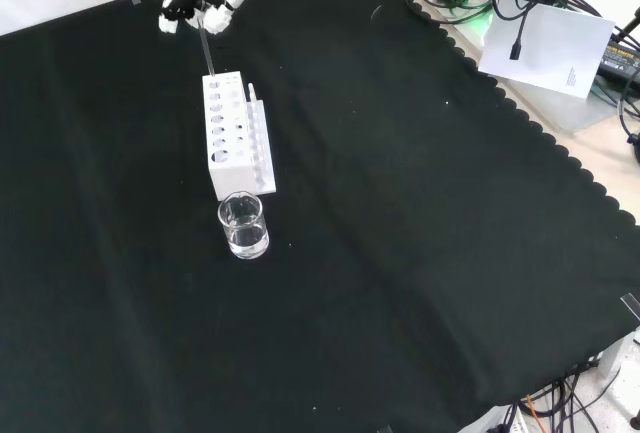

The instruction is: Take the glass rod from the white test tube rack.

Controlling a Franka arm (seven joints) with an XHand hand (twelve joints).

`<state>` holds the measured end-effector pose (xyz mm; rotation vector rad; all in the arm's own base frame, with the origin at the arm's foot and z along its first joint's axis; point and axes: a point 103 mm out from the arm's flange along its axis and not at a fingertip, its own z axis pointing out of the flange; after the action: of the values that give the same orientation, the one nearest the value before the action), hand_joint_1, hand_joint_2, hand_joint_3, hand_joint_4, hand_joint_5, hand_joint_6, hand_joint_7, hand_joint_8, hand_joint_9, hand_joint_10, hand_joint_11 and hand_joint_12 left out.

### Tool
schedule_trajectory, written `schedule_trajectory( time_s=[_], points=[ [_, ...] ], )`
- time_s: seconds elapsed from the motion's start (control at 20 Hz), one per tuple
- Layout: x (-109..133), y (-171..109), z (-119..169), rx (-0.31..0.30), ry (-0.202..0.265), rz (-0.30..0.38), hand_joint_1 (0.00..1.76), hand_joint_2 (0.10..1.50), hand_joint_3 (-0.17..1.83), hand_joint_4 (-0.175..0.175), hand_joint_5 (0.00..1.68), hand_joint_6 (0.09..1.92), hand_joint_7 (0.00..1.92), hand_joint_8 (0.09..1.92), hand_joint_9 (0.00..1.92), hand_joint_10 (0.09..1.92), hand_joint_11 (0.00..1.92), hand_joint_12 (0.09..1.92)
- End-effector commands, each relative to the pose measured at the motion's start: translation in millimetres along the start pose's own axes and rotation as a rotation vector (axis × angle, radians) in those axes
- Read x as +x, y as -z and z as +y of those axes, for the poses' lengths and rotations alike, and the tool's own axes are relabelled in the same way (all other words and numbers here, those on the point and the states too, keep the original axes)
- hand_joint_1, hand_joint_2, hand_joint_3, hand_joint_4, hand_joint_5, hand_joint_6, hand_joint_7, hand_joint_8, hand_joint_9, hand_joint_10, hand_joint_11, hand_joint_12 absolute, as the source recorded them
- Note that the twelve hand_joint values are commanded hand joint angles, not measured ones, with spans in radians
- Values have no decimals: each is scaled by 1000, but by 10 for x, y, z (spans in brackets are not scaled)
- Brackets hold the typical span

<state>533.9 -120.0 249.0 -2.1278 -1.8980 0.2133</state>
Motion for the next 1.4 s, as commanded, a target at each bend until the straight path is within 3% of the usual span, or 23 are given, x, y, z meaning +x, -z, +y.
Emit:
schedule_trajectory(
  time_s=[0.05,0.4,0.65,1.0,1.1,1.15,1.25,1.4],
  points=[
    [58,-9,-24,5,9,-11,738,1247,-175,-175,344,518,906,1116,1094,1181,553,1360],
    [126,-53,-61,18,7,5,766,1250,-175,-175,356,624,951,1118,1211,1183,619,1333],
    [146,-80,-50,15,6,-5,891,1239,-175,-175,430,808,1046,1181,1428,1171,945,1232],
    [213,-128,-5,-2,3,-12,1078,1178,-175,-175,695,975,1095,1359,1512,1178,1252,1140],
    [230,-120,-7,-25,1,-19,1120,1182,-153,-175,796,1031,1126,1390,1552,1163,1373,1066],
    [239,-115,-10,-44,-3,-31,1169,1201,-158,-175,841,1076,1061,1322,1560,1163,1416,1020],
    [250,-106,-14,-69,-6,-43,1230,1216,-170,-175,891,1103,981,1216,1555,1174,1418,963],
    [298,-33,-58,-152,-2,-62,1264,1196,-175,-175,957,1041,999,1106,1545,1177,1329,991]
  ],
)
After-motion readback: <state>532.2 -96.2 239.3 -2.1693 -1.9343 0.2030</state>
